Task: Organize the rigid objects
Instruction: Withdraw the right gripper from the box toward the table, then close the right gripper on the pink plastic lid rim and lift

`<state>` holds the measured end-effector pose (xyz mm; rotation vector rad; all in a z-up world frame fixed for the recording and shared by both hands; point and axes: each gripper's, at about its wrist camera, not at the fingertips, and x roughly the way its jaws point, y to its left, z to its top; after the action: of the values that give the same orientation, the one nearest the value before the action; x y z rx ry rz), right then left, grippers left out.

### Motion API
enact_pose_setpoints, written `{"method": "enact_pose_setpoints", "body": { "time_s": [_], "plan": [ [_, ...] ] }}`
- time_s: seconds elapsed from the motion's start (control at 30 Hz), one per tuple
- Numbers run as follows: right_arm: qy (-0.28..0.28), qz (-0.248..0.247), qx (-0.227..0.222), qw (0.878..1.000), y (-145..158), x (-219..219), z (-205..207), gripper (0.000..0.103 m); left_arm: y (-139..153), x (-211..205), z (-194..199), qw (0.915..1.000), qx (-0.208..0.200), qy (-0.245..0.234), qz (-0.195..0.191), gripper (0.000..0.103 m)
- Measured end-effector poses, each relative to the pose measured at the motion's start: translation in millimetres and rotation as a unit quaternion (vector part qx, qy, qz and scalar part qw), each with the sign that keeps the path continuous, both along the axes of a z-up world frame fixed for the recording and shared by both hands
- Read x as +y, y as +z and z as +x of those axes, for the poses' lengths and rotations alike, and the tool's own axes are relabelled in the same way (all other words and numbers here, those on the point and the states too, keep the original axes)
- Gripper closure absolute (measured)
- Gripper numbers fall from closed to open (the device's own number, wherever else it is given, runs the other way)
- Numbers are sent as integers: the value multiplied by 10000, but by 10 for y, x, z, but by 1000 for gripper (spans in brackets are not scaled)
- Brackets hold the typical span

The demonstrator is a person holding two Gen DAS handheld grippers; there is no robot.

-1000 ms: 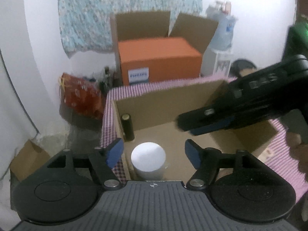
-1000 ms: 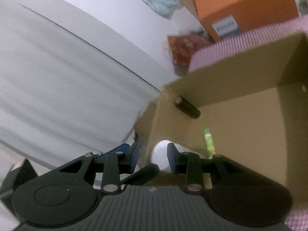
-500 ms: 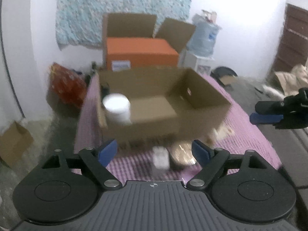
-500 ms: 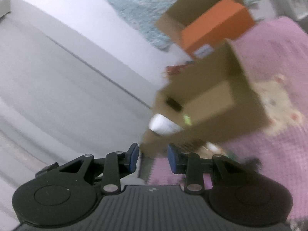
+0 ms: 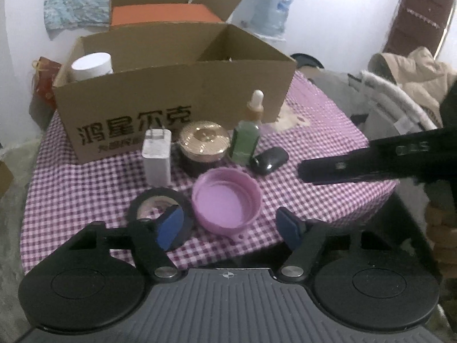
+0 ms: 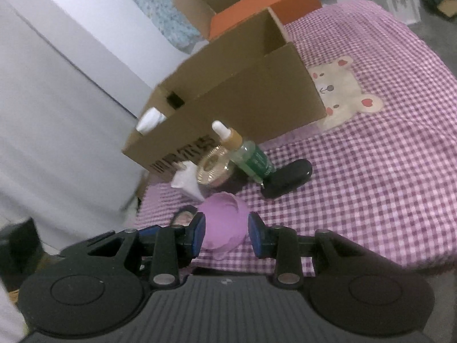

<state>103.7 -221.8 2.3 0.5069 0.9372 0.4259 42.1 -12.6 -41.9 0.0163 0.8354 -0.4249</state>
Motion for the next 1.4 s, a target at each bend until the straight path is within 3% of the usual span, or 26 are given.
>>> {"method": "enact_pose_setpoints", "body": {
  "time_s": [0.27,0.53,1.0,1.17,1.4],
  "plan": [
    [439,-496,64,9978,-243,280,171,67,-95,-106,43,9997,206,19,164,42],
    [708,-868,92,9937,-356,454,287,79,-200,-180,148,9988,427,-12,233,42],
    [619,-1008,138,9929,-391,243,185,84,-258,-403,126,9978,429,-466,192,41],
    [457,-991,215,9938,-386,92,108,84,-258,-469,80,9965,442,-680,221,37],
    [308,-1031,227,9939,-354,14,63,82,-258,-525,123,9953,290,-795,467,21]
  ]
}}
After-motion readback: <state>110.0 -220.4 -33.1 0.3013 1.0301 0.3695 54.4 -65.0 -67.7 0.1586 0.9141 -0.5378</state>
